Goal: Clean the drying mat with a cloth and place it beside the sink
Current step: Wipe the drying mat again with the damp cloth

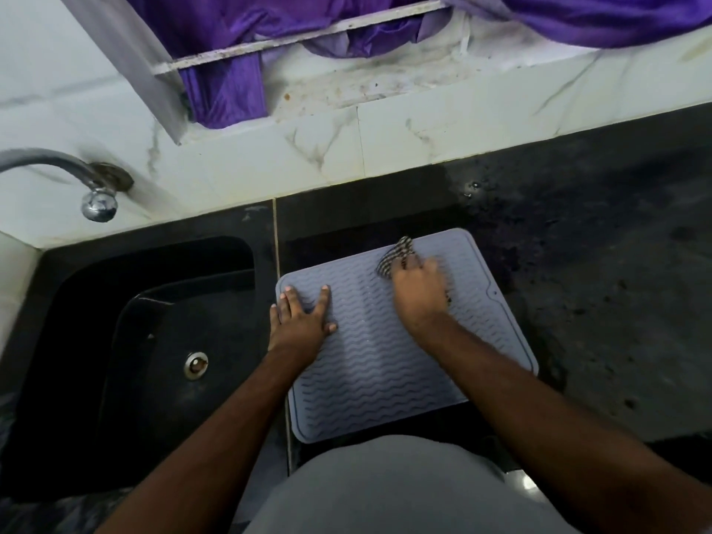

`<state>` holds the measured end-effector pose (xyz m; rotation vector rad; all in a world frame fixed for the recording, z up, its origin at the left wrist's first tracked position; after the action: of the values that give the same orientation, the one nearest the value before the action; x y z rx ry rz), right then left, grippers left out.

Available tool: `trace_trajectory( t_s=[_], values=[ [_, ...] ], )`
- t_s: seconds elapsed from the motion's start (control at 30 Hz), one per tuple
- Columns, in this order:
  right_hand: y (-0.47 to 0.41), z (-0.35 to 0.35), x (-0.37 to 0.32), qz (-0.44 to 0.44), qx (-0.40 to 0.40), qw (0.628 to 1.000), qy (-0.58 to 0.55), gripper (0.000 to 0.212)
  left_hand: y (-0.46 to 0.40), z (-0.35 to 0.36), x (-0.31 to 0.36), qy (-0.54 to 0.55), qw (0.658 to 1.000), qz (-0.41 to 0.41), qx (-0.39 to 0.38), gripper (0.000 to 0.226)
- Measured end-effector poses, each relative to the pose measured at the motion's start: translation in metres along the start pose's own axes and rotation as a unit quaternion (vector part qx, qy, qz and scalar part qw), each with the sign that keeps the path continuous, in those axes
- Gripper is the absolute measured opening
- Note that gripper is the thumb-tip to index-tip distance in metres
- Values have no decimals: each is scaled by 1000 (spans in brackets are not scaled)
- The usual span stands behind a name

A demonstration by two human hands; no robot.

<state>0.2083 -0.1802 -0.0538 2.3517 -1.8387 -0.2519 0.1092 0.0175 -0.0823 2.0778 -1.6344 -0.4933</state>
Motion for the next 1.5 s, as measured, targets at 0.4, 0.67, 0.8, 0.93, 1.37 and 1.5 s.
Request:
trace_trajectory(
  t_s=[0.4,0.67,0.8,0.93,1.37,1.5],
  values=[
    [13,-7,14,-147,25,983,106,53,8,-17,9,-34,998,-22,-41,74],
    [13,-49,61,29,32,995,88,34,10,-21,14,-44,998,-15,-43,74],
    [23,-56,75,25,83,966,-242,43,11,-28,27,-99,995,-13,-24,73],
    [24,-37,88,126,70,944,-296,32,9,-32,37,-117,993,-1,-18,69],
    [-28,-20,26,-168,-4,984,-67,10,0,-26,27,-58,998,22,-20,75],
    [-29,-16,28,-208,23,978,7,14,1,-27,27,-59,998,18,-15,74]
  ],
)
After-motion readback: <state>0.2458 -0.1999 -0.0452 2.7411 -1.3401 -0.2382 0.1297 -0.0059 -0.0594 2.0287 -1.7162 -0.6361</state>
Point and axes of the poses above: each hand's wrist, its own y-axis away from the middle knuckle, its own z-axis out of the palm, x = y × z, the point moved 6 cm from there along -y, towards the middle knuckle, and after that the axes turned 5 degrees about -x, right-handed, at the moved point
